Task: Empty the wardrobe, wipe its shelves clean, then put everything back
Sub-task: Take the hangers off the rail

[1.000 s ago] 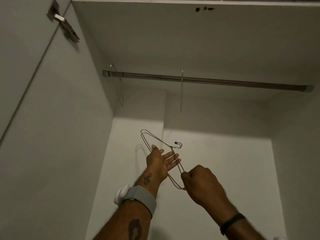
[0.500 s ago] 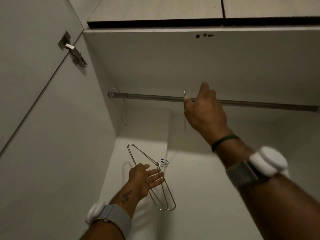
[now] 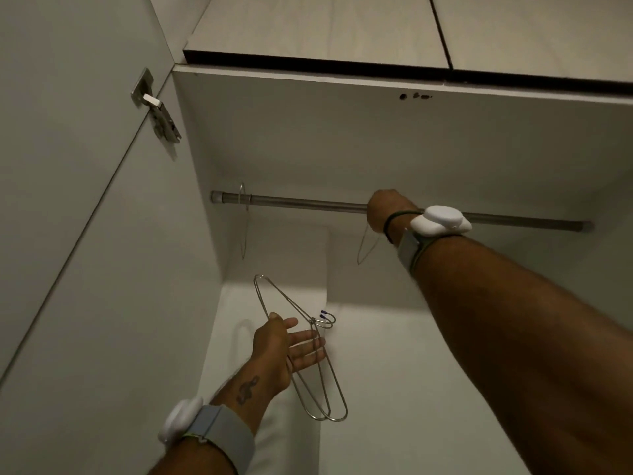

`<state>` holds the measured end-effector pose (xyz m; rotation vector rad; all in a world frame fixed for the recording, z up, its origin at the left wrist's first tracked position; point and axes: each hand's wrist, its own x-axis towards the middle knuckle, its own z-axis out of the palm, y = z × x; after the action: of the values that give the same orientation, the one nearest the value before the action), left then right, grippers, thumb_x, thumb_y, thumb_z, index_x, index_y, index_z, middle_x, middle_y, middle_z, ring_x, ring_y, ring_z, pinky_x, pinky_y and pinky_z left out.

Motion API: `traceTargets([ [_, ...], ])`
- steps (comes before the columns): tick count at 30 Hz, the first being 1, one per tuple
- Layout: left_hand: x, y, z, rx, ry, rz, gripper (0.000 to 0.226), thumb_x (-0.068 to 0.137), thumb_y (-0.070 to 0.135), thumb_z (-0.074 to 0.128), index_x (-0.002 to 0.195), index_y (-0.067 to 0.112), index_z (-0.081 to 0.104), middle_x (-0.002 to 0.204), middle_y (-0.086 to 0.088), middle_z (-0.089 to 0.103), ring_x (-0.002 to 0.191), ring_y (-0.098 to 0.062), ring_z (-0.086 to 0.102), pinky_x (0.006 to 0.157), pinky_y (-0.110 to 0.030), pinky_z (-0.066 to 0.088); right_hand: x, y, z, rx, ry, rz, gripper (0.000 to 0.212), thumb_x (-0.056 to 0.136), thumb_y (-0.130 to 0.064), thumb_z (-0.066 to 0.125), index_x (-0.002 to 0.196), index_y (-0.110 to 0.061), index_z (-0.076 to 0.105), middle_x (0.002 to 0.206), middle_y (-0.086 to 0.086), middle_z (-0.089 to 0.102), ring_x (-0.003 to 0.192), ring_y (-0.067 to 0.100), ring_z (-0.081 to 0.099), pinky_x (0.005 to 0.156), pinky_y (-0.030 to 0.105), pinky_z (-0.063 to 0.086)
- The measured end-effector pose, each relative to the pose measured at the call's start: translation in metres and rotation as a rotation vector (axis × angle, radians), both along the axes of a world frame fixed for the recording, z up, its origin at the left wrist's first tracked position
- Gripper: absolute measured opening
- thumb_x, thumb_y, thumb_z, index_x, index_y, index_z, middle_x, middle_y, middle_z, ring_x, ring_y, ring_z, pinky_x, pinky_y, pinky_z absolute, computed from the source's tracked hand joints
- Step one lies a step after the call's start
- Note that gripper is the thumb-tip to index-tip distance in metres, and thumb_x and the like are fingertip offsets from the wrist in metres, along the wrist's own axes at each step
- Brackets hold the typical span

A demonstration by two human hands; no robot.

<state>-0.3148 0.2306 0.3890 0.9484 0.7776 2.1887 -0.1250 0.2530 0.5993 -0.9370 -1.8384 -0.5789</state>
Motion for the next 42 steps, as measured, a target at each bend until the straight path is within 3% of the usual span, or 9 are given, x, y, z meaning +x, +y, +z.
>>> traceTargets([
  [11,0.003,-0.001,-0.02,-0.042,-0.054,-0.075,0.051,0.11,0.044,0.025,0.126,0.003,0.051,0.107,-0.031,0.068,0.082,-0.045,0.074,0.063,-0.05,0.062,0.024,-0.002,0.001,0.136,-0.004,-0.085,0.026,0.096,-0.001,0.046,0.115,0.001,0.064,0.118,0.02,0.065,0.104,0.038,0.064,0.075,0.036,0.045],
  [16,0.027,0.001,-0.033,-0.04,-0.111,-0.113,0.053,0.109,0.045,0.026,0.13,0.002,0.049,0.11,-0.032,0.067,0.086,-0.045,0.073,0.062,-0.05,0.062,0.05,-0.025,-0.05,0.175,0.167,0.01,0.017,0.093,0.004,0.044,0.097,-0.002,0.06,0.107,0.021,0.063,0.096,0.04,0.062,0.072,0.037,0.043],
  [19,0.047,0.0,-0.035,-0.018,-0.13,-0.114,0.059,0.107,0.052,0.025,0.131,0.002,0.047,0.111,-0.031,0.067,0.09,-0.044,0.072,0.064,-0.051,0.062,0.066,-0.032,-0.109,0.059,0.269,0.168,0.011,0.093,-0.002,0.048,0.088,-0.004,0.057,0.103,0.023,0.064,0.092,0.041,0.063,0.07,0.038,0.047],
  [23,0.076,-0.004,-0.037,0.002,-0.17,-0.089,0.071,0.101,0.065,0.026,0.13,0.004,0.048,0.11,-0.031,0.067,0.092,-0.047,0.072,0.069,-0.053,0.062,0.063,-0.021,-0.199,-0.32,0.299,0.508,0.021,0.098,-0.011,0.048,0.088,0.0,0.062,0.082,0.02,0.069,0.067,0.033,0.067,0.057,0.034,0.054],
  [26,0.091,-0.008,-0.043,0.017,-0.219,-0.07,0.074,0.098,0.069,0.032,0.128,0.003,0.046,0.11,-0.032,0.066,0.087,-0.047,0.073,0.064,-0.051,0.062,0.05,-0.009,-0.246,-0.465,0.312,0.543,0.014,0.093,-0.006,0.054,0.088,-0.001,0.066,0.078,0.016,0.071,0.074,0.034,0.07,0.068,0.045,0.061],
  [29,0.101,-0.011,-0.052,0.022,-0.233,0.006,0.062,0.104,0.055,0.04,0.136,0.002,0.041,0.112,-0.03,0.066,0.085,-0.042,0.073,0.059,-0.047,0.062,0.045,-0.004,-0.274,-0.503,0.241,0.563,0.021,0.094,-0.01,0.047,0.079,-0.004,0.061,0.076,0.011,0.067,0.071,0.029,0.067,0.064,0.037,0.057],
  [33,0.095,-0.018,-0.061,0.008,-0.221,0.09,0.045,0.11,0.024,0.029,0.147,0.0,0.035,0.119,-0.03,0.065,0.088,-0.042,0.072,0.059,-0.047,0.062,0.044,-0.014,-0.279,-0.449,0.009,0.431,0.033,0.097,-0.02,0.049,0.066,-0.015,0.041,0.068,-0.001,0.048,0.06,0.016,0.047,0.048,0.025,0.029],
  [39,0.069,-0.048,-0.049,-0.033,-0.216,0.207,0.044,0.103,0.004,0.021,0.146,-0.004,0.031,0.12,-0.034,0.063,0.084,-0.043,0.07,0.051,-0.043,0.06,0.025,-0.031,-0.242,-0.312,-0.149,0.377,0.018,0.094,-0.028,0.054,0.085,-0.015,0.063,0.078,-0.002,0.056,0.065,0.015,0.051,0.049,0.022,0.032],
  [42,0.043,-0.068,-0.037,-0.018,-0.201,0.226,0.042,0.102,0.001,0.021,0.142,-0.007,0.032,0.11,-0.035,0.064,0.086,-0.046,0.07,0.05,-0.047,0.06,-0.004,-0.044,-0.212,-0.288,-0.094,0.458,0.02,0.093,-0.027,0.058,0.083,-0.012,0.068,0.075,-0.001,0.06,0.063,0.014,0.055,0.051,0.023,0.039],
])
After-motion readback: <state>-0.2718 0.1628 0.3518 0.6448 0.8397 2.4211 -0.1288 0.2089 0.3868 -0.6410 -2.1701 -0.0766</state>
